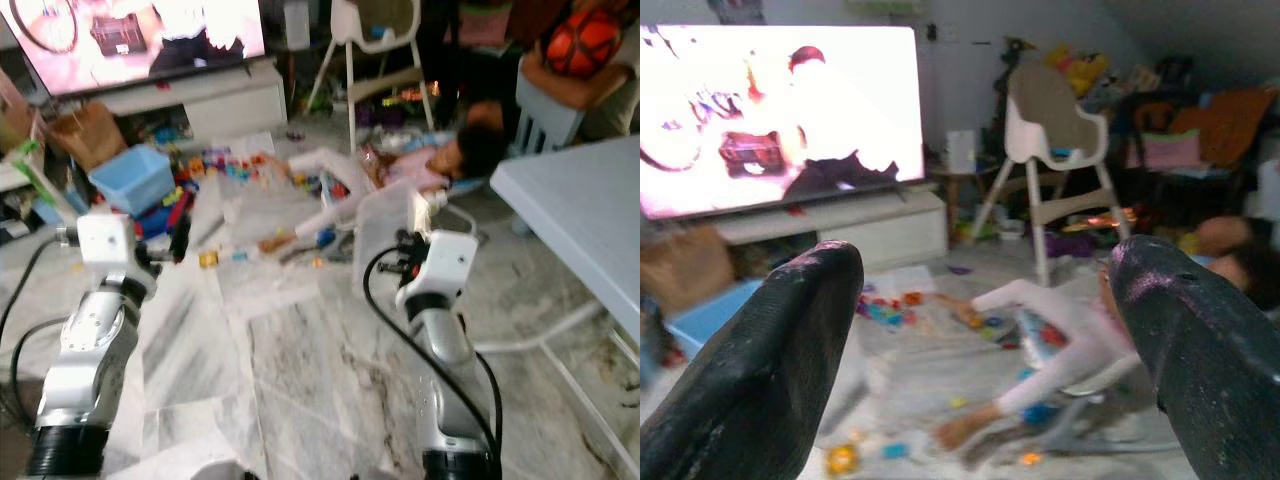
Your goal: Restocking fridge
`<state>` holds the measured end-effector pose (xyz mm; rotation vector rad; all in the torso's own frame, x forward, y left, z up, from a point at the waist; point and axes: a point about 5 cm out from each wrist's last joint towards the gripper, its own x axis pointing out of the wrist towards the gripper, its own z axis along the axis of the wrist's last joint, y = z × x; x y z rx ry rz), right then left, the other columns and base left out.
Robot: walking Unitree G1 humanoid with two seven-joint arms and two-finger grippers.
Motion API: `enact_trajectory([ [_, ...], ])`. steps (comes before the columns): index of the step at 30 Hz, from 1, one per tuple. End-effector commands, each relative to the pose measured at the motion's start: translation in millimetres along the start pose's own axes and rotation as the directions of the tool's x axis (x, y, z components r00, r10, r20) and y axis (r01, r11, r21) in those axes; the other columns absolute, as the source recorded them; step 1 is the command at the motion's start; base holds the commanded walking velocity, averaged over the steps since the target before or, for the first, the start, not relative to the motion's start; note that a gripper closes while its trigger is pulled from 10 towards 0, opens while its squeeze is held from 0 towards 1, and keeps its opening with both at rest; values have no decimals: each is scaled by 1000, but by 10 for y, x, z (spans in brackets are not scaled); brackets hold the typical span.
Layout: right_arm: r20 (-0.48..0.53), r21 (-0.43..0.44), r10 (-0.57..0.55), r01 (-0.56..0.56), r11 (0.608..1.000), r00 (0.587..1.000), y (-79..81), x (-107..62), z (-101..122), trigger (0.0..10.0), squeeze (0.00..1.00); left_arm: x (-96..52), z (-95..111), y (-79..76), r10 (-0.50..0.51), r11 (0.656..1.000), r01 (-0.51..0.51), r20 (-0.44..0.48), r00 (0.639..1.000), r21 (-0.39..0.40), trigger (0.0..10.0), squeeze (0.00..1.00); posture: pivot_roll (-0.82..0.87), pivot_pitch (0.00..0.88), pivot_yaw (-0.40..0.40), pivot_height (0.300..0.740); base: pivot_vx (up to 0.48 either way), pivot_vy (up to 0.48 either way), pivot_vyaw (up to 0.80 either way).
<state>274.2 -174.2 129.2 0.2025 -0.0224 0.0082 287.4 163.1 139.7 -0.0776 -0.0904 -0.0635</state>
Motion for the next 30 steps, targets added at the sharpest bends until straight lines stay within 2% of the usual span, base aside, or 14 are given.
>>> enact_trajectory([
  [1,36,-4,31,-31,1000,999,3,-20,73,10000,0,-53,-113,130,53,999,-53,-60,997,7,10000,0,-8,0,66,740,0,0,0],
  [3,32,-45,19,-17,999,999,-13,-46,70,10000,0,-73,-133,173,61,997,-58,-62,996,45,10000,0,-15,0,71,740,0,0,0],
  [8,20,-69,-15,16,997,1000,-60,-87,66,10000,0,-89,-164,188,65,998,-63,-73,995,30,10000,0,-21,0,72,740,0,0,0],
  [10,-6,-174,-81,78,982,997,-123,-73,42,10000,0,-97,-212,206,96,995,-98,-101,990,-16,10000,0,-16,0,56,740,0,0,0],
  [12,-8,-141,-56,55,988,998,-116,-49,48,10000,0,-118,-234,209,113,993,-116,-115,987,-18,10000,0,-8,0,44,740,0,0,0],
  [15,1,-175,-20,20,984,1000,-71,33,92,10000,0,-192,-276,245,195,981,-193,-122,973,31,10000,0,17,0,16,740,0,0,0],
  [17,12,-209,91,-86,974,996,98,96,124,10000,0,-244,-326,238,230,973,-228,-146,962,31,10000,0,32,0,-4,740,0,0,731],
  [21,15,-194,129,-124,973,992,186,130,135,10000,0,-278,-374,224,252,967,-254,-169,953,12,10000,0,31,0,0,740,0,0,800],
  [24,-3,-149,169,-168,975,986,264,125,83,10000,0,-392,-491,286,275,959,-285,-217,937,-13,10000,0,14,0,19,740,0,0,800],
  [27,-16,-152,145,-146,977,989,227,108,32,10000,0,-434,-551,306,313,944,-328,-245,917,-21,10000,0,22,0,12,740,0,0,800],
  [30,-19,-143,150,-151,978,989,223,83,24,10000,0,-385,-479,259,287,955,-296,-211,934,-8,10000,0,30,0,7,740,0,0,800],
])
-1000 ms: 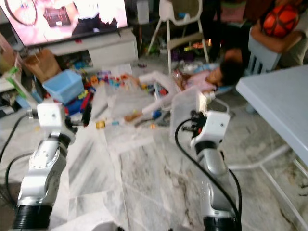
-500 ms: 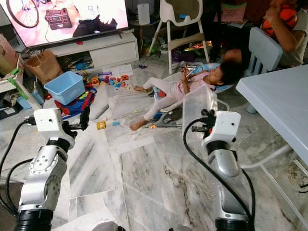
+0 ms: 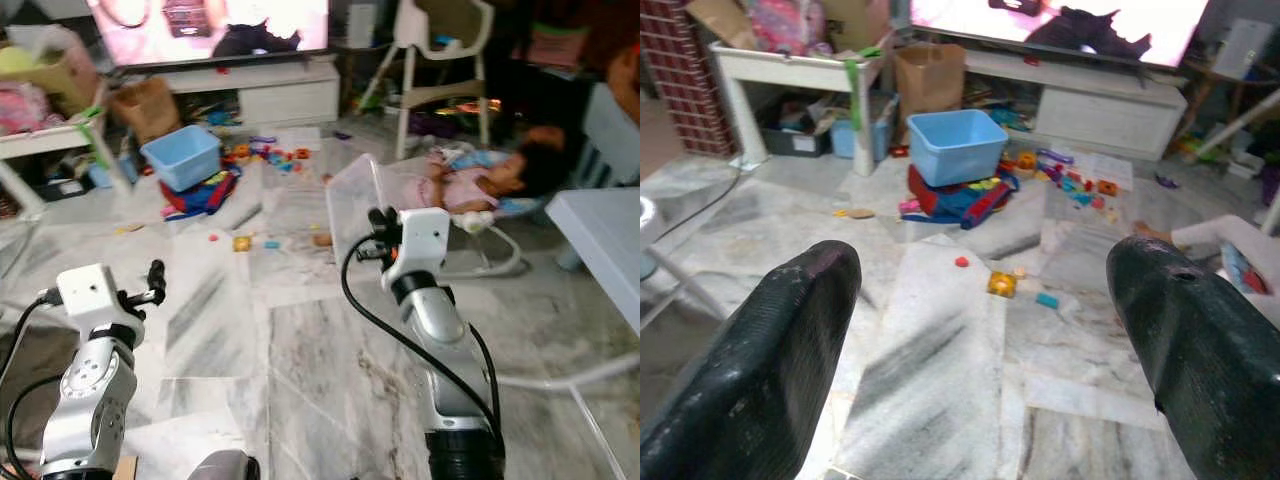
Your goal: Restocking fridge
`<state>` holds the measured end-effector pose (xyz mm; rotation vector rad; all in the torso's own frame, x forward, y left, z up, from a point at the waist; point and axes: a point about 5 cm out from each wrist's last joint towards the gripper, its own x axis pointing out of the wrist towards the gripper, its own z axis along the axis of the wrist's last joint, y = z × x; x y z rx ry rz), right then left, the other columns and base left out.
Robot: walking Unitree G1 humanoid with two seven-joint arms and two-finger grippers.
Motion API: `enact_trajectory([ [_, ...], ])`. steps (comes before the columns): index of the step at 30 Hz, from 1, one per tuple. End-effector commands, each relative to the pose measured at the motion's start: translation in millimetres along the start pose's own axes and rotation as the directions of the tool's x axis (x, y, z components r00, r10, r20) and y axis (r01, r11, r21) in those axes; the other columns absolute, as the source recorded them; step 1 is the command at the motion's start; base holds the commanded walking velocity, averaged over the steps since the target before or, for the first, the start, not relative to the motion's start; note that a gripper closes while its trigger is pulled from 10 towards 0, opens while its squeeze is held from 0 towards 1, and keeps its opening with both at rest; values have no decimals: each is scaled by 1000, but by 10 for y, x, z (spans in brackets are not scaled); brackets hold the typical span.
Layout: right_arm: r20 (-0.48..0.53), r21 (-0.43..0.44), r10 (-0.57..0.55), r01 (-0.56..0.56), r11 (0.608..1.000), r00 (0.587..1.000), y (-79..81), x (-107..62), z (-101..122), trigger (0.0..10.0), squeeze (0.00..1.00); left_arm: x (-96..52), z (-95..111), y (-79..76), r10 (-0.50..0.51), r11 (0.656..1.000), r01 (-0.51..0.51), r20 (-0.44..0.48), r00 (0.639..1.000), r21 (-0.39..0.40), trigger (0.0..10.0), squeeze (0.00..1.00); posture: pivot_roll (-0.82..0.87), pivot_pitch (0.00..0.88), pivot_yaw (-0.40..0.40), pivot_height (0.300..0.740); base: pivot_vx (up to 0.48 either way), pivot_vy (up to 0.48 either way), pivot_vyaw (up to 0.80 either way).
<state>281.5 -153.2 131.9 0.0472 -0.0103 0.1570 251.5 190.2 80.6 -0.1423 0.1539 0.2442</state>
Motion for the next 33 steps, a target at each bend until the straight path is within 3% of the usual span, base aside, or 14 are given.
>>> enact_trajectory([
  [1,20,5,3,-3,1000,1000,5,7,45,10000,0,24,87,-60,-33,999,32,35,999,35,10000,0,32,0,7,740,0,0,800],
  [9,34,-1,-7,7,1000,999,-36,18,87,10000,0,34,142,-30,-34,997,31,46,998,65,10000,0,38,0,17,740,0,0,800],
  [17,-10,19,-27,27,999,1000,-40,-92,-29,10000,0,-10,151,30,-14,997,12,36,999,71,10000,0,46,0,21,740,0,0,800],
  [33,-16,13,27,-27,1000,1000,-21,0,-17,10000,0,16,115,-58,48,993,-51,30,998,102,10000,0,56,0,-2,740,0,429,800],
])
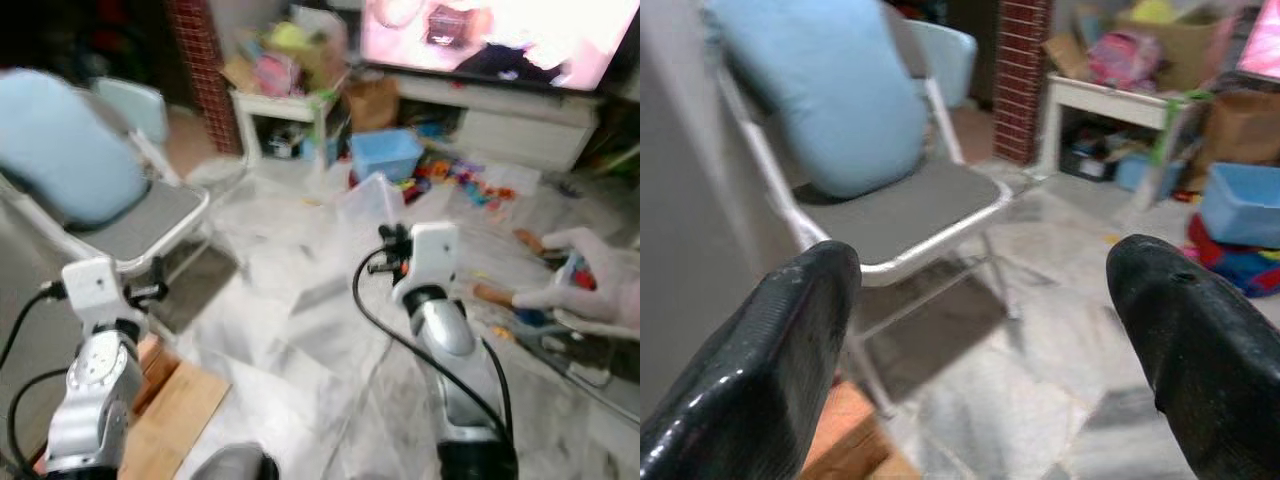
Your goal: Restocking fridge
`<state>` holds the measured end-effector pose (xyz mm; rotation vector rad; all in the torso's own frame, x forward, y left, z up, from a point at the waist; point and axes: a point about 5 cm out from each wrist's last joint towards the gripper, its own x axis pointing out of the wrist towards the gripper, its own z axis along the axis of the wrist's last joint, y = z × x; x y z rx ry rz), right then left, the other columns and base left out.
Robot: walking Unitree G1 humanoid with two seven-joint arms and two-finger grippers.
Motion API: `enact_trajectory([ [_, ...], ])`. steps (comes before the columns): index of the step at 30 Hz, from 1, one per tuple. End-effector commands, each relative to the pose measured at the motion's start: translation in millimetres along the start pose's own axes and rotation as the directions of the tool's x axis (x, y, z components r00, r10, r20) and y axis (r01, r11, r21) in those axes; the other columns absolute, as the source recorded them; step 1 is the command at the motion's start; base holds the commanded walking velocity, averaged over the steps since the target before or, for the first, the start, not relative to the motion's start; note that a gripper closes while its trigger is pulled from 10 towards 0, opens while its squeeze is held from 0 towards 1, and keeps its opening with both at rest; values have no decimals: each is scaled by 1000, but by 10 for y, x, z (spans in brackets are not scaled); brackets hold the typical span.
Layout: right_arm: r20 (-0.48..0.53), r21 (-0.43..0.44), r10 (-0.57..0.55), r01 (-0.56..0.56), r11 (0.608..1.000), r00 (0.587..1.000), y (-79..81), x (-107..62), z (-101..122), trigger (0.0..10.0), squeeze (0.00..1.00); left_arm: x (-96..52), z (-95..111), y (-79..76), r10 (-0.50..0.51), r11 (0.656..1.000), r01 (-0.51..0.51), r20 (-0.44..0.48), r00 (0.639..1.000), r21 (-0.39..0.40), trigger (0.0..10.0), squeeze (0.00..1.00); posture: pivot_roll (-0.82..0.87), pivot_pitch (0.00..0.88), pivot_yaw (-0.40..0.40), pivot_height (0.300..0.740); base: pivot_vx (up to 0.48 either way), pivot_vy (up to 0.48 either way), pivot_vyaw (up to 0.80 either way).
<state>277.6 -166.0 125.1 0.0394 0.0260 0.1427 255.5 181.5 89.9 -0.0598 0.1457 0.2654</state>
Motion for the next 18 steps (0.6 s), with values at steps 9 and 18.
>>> enact_trajectory([
  [9,12,24,53,-53,998,999,121,68,1,10000,0,-34,-70,99,49,999,-48,-38,998,20,10000,0,62,0,16,740,0,458,800],
  [18,27,24,57,-58,998,998,120,116,33,10000,0,21,-19,60,61,998,-61,-18,998,28,10000,0,64,0,10,740,0,451,800],
])
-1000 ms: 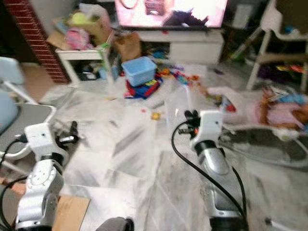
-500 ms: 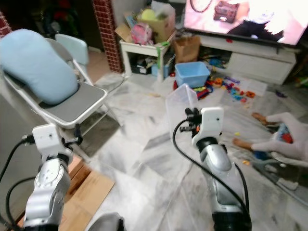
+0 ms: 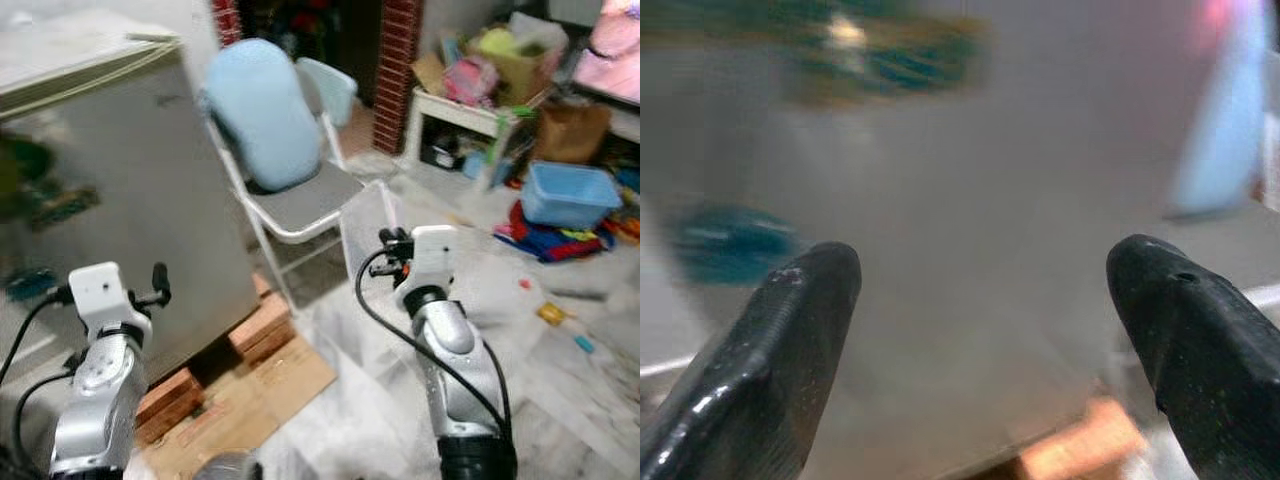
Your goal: Restocking fridge
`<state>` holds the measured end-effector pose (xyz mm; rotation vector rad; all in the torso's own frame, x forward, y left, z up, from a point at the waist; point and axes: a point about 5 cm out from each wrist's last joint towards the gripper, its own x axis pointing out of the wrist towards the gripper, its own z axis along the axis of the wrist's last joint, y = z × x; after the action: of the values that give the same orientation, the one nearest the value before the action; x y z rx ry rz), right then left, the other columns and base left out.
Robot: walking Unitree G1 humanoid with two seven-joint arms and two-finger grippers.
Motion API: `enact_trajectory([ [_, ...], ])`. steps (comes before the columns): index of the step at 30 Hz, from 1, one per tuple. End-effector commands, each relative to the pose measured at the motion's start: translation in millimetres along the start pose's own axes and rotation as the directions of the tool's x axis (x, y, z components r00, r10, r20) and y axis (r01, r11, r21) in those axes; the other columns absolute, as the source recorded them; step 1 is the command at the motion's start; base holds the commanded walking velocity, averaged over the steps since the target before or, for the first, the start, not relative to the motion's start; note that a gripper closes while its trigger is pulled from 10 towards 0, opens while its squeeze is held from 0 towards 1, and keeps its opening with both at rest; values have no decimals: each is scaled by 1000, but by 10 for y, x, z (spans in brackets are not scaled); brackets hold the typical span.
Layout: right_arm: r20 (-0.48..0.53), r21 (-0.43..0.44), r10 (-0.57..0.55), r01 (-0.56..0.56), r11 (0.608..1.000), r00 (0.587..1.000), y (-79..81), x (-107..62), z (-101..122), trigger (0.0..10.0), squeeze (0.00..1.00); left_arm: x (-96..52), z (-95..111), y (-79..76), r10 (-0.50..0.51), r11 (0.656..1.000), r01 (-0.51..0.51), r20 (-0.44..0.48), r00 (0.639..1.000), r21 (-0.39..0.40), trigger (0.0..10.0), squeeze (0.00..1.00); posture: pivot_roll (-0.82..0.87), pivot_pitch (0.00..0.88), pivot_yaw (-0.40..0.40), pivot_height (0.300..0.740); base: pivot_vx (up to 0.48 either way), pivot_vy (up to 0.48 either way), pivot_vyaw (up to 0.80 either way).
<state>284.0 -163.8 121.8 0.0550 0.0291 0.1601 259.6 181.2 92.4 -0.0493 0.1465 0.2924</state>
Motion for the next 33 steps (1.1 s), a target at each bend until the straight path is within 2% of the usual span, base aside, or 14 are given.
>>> enact_trajectory([
  [1,29,9,40,-40,999,999,107,52,66,10000,0,-13,-48,74,34,999,-34,-19,999,20,10000,0,64,0,10,740,0,450,800],
  [8,28,8,35,-35,999,999,90,60,64,10000,0,-8,-56,95,59,998,-59,-30,998,20,10000,0,65,0,10,740,0,431,738],
  [11,23,4,27,-27,1000,999,89,59,47,10000,0,-2,-32,95,42,999,-42,-18,999,34,10000,0,68,0,7,740,0,0,0],
  [17,19,3,20,-20,1000,1000,82,60,50,10000,0,36,-50,140,12,999,-14,-61,998,-33,10000,0,65,0,3,740,0,0,0],
  [22,30,21,-1,0,1000,1000,35,56,105,10000,0,176,71,193,-34,999,33,-30,999,-43,10000,0,57,0,7,740,0,0,0],
  [27,30,12,-10,10,1000,999,25,32,139,10000,0,256,181,206,-64,997,63,-15,998,-50,10000,0,53,0,23,740,0,385,0],
  [33,38,12,-11,10,1000,999,51,12,155,10000,0,229,196,177,-100,994,100,-10,995,-46,10000,0,50,0,34,740,0,480,-158],
])
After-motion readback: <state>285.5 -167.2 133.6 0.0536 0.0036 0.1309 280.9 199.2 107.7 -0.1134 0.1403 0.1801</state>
